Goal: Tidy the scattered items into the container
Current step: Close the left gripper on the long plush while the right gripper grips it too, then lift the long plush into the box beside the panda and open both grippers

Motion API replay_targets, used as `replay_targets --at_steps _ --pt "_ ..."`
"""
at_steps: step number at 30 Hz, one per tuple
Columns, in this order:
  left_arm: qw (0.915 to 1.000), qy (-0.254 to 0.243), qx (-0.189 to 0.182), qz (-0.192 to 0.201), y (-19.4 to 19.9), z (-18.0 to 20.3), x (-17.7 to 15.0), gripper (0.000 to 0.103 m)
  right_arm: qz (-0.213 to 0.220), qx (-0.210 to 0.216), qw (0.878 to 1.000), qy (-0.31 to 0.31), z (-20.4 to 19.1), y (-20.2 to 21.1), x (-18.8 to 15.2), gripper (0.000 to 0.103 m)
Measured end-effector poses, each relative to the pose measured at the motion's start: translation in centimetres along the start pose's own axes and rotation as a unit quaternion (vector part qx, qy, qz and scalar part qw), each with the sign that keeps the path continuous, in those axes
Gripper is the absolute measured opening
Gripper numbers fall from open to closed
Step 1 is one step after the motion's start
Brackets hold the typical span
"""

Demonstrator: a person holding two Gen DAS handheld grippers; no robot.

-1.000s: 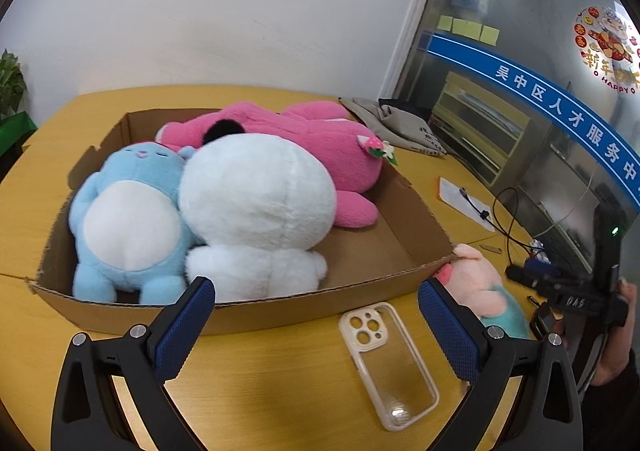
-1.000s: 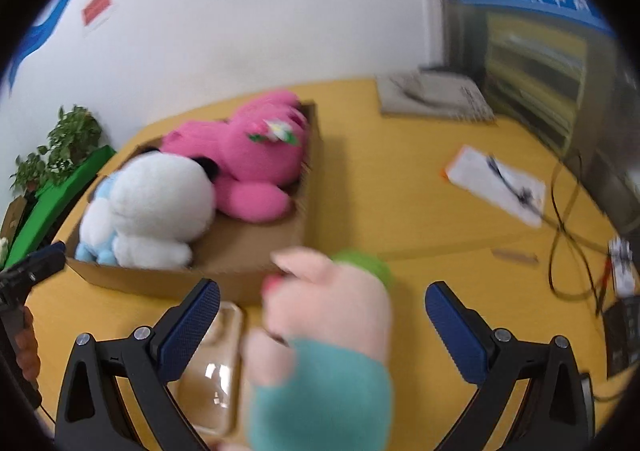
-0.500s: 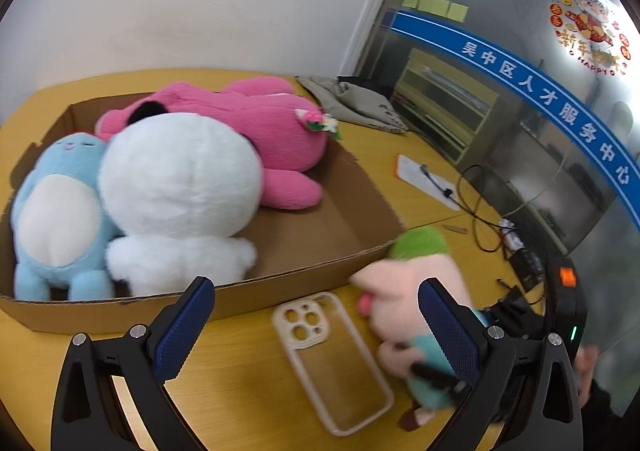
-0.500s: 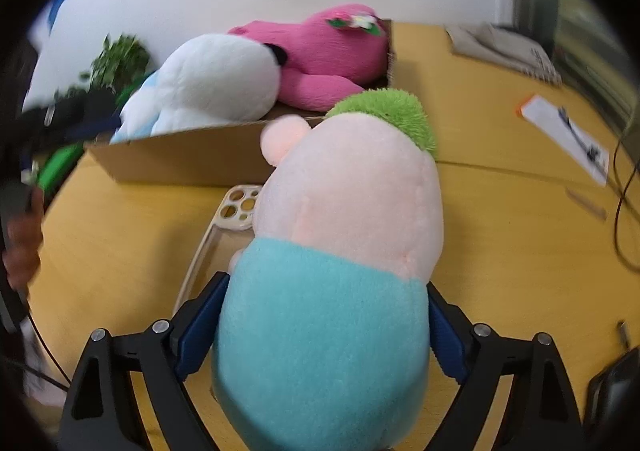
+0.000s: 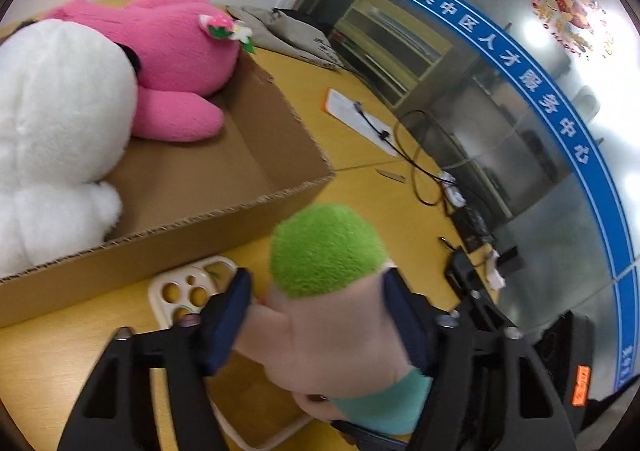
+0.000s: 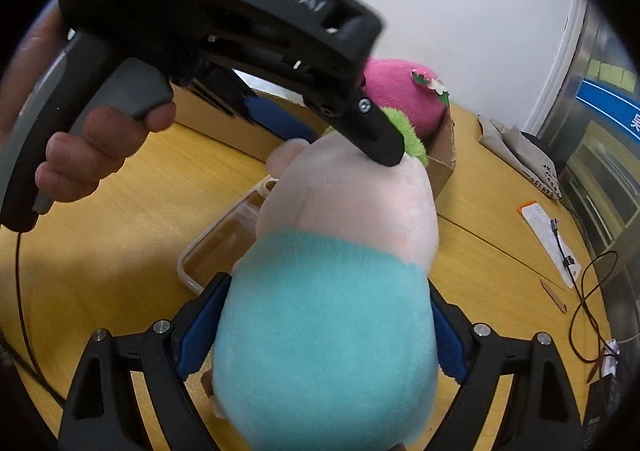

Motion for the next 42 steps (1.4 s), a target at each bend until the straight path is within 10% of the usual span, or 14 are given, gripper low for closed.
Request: replay_targets --at_steps 3,7,10,28,35,42 --pt "0.9999 -0.009 0.011 0.001 0.5 0.7 -0.1 0.059 0.010 -0.003 1.000 0.018 -0.4 0.2 -0.2 0.089" --pt "0.9995 0.014 -0.027 0.012 1.0 0.9 0.2 0.092 0.013 -0.006 0.999 0.043 -1.3 0.1 0.1 0.089" --pt "0.9993 -0.020 0.030 0.007 0.4 1.3 0.1 0.063 0.013 -0.020 0.998 0.061 -2.0 0.1 0.0 0.089" --pt "0.9996 -0.019 0.022 -0.005 -0.1 0.7 -0.9 0.059 -0.048 0.123 0.988 -0.076 2.4 3.5 -1.9 0.084" --pt "0.9977 -0.053 0.032 0.028 2.1 2.8 0.7 0.056 -0.010 0.121 0.988 -0.096 2.5 4.2 -1.6 0.067" --pt "0.9778 -0.156 0.080 0.115 7.1 5.9 9.8 0.056 0.088 0.109 0.983 -0.116 5.7 5.0 5.8 0.067"
Point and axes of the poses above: each gripper's, at about its wrist camera, not at the fingertips, and y roughly against the way its jaws point, z to its right, x to its top, the point moved 4 cm from there along -y, roughly the way its jaws point
